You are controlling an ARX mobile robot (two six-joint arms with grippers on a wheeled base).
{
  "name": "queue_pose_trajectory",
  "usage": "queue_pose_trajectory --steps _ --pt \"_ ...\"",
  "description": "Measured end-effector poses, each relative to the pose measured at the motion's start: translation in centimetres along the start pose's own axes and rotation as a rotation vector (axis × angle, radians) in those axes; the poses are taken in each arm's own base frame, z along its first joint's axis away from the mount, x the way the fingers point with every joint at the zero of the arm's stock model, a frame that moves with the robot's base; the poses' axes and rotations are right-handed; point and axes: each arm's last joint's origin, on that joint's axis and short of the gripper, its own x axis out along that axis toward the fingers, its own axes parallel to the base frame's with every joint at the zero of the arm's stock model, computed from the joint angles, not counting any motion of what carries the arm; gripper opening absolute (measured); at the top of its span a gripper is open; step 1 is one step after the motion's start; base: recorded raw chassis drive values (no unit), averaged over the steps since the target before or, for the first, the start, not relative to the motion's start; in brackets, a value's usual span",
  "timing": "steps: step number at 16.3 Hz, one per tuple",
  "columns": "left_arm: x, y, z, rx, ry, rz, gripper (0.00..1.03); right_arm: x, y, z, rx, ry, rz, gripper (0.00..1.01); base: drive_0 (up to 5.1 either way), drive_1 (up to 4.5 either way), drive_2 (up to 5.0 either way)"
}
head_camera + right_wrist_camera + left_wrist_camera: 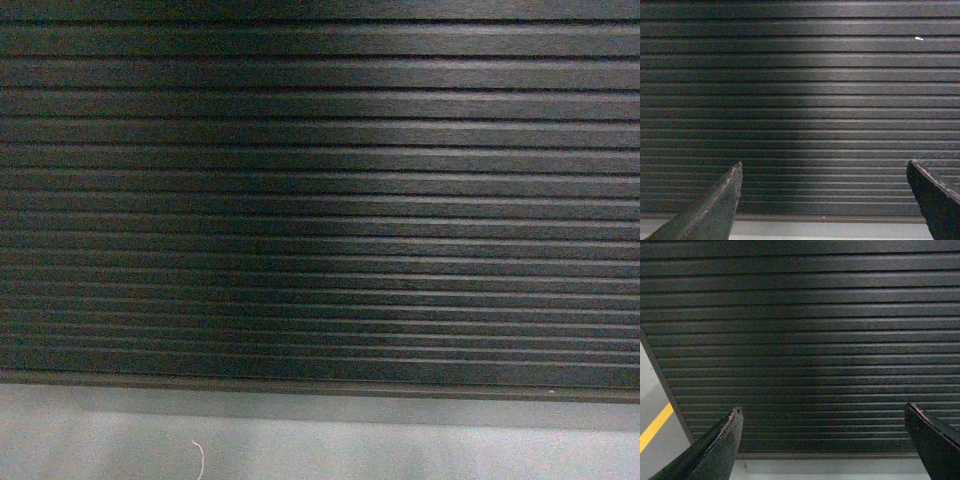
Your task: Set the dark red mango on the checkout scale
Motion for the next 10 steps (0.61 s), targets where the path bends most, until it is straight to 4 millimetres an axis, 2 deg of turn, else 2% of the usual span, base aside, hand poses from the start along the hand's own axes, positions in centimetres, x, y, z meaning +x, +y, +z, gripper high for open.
queue_pose_trajectory --steps 10 --pt "0.0 0.0 0.0 0.0 0.0 0.0 0.98 0.0 0.0 0.0 0.0 0.0 0.0 0.98 0.0 0.0 0.0"
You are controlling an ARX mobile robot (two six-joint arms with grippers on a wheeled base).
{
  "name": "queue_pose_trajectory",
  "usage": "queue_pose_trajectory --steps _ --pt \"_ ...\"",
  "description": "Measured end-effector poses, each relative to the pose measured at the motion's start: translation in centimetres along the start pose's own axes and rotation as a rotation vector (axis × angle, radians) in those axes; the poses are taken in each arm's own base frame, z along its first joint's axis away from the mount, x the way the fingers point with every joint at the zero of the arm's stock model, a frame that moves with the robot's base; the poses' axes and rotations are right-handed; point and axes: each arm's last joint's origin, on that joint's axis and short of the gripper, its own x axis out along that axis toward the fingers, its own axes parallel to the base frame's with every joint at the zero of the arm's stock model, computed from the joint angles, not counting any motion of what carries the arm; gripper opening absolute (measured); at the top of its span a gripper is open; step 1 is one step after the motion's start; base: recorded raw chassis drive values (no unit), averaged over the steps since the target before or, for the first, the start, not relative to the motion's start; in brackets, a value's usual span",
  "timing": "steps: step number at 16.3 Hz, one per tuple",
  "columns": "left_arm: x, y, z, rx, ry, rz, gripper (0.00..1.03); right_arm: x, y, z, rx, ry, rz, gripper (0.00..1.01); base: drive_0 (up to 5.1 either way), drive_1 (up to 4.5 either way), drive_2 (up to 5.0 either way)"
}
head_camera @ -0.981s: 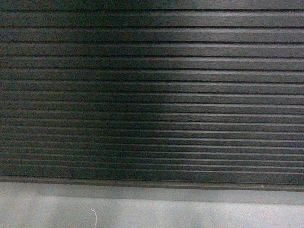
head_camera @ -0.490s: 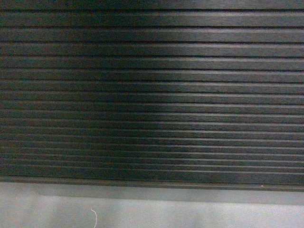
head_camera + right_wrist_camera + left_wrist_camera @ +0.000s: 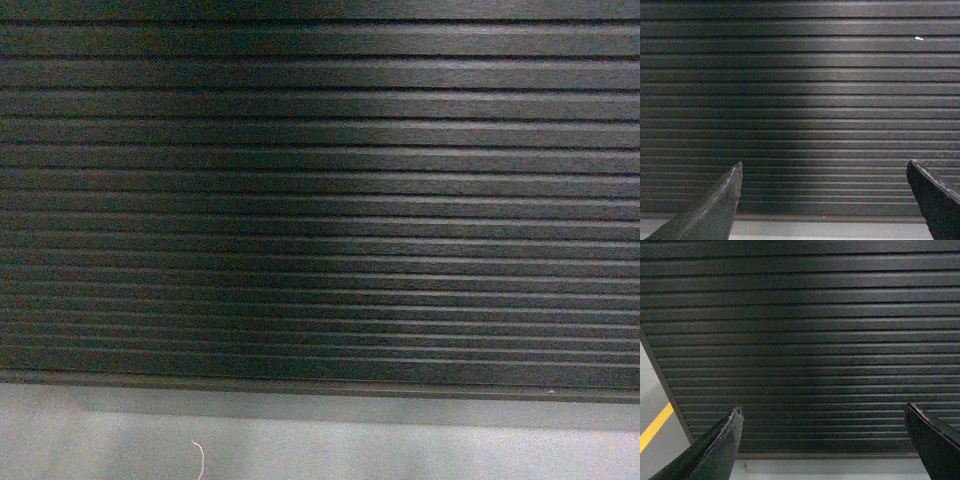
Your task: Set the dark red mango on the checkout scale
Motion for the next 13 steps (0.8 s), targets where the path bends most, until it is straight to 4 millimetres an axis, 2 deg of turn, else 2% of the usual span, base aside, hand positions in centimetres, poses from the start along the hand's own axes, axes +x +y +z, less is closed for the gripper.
queue_pose_trajectory --steps 13 --pt "0.0 0.0 0.0 0.0 0.0 0.0 0.98 0.0 0.0 0.0 0.0 0.0 0.0 0.98 0.0 0.0 0.0"
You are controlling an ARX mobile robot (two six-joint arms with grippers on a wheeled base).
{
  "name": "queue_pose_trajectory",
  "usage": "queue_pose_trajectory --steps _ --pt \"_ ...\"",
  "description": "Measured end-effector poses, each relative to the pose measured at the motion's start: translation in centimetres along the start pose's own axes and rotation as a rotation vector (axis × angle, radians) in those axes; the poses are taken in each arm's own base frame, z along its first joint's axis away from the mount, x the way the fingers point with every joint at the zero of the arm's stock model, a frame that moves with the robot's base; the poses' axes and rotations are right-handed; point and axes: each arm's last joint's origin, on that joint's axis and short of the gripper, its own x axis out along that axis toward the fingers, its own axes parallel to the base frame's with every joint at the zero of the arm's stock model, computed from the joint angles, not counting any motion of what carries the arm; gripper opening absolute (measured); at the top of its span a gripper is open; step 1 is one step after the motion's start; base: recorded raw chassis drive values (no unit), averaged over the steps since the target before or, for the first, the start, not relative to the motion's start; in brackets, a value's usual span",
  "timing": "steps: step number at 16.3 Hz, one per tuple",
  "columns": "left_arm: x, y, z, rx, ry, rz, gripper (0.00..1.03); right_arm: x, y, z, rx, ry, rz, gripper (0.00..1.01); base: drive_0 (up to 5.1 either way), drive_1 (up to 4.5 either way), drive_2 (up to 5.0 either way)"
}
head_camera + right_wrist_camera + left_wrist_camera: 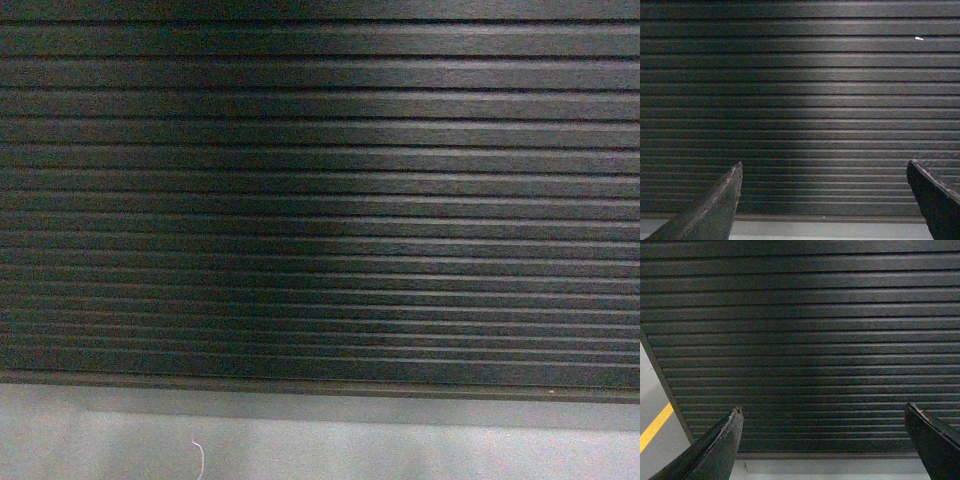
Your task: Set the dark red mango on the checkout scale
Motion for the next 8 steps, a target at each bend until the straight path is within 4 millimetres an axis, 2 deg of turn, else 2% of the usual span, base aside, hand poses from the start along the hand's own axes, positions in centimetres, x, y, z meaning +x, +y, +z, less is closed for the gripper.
queue_pose_trajectory --steps 8 --pt "0.0 0.0 0.0 0.0 0.0 0.0 0.98 0.0 0.0 0.0 0.0 0.0 0.0 0.98 0.0 0.0 0.0"
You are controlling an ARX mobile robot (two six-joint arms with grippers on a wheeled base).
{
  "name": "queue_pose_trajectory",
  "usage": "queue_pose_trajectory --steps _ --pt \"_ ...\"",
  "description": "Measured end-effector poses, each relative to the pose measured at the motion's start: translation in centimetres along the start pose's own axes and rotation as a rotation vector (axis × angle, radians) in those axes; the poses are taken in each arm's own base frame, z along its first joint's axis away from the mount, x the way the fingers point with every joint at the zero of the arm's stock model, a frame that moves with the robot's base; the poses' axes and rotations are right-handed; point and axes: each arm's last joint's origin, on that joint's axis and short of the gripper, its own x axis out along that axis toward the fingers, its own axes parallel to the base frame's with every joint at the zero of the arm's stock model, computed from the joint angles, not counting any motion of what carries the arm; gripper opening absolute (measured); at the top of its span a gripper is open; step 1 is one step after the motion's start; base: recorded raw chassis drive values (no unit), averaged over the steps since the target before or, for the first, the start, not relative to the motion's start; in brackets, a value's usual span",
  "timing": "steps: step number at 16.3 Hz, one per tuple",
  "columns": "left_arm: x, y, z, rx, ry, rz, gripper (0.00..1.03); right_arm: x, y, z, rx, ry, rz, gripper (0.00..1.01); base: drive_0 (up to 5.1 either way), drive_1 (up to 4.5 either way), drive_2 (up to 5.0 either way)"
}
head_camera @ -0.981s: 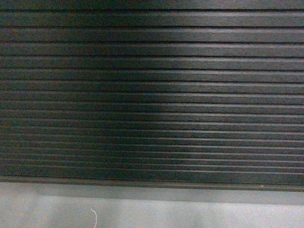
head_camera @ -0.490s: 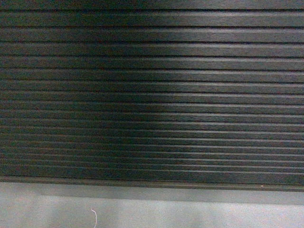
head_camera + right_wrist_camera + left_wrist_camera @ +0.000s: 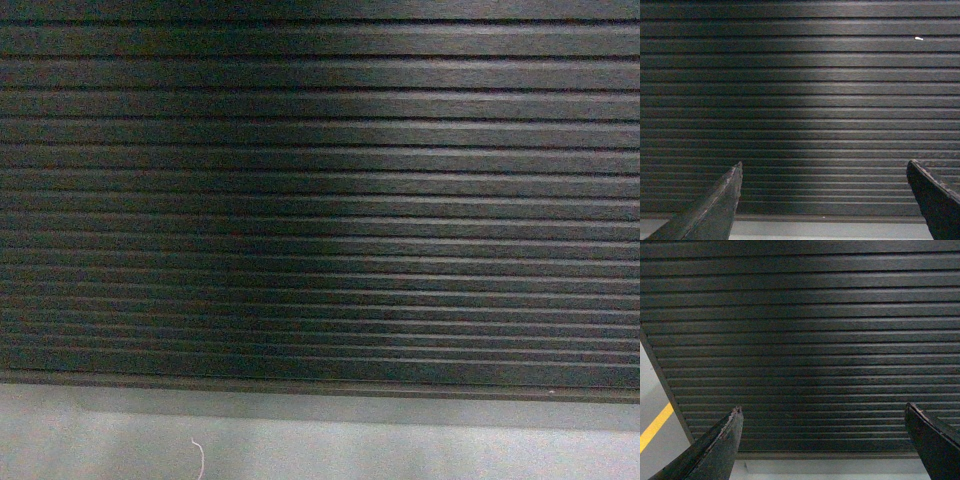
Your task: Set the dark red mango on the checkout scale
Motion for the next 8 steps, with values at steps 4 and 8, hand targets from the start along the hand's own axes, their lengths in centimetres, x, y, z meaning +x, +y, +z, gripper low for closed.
queue_pose_trajectory --steps 4,8 --pt "0.0 0.0 0.0 0.0 0.0 0.0 0.98 0.0 0.0 0.0 0.0 0.0 0.0 0.98 0.0 0.23 -0.2" --pt "0.0 0.0 0.0 0.0 0.0 0.0 0.98 0.0 0.0 0.0 0.0 0.0 0.0 0.98 -0.1 0.91 -1.1"
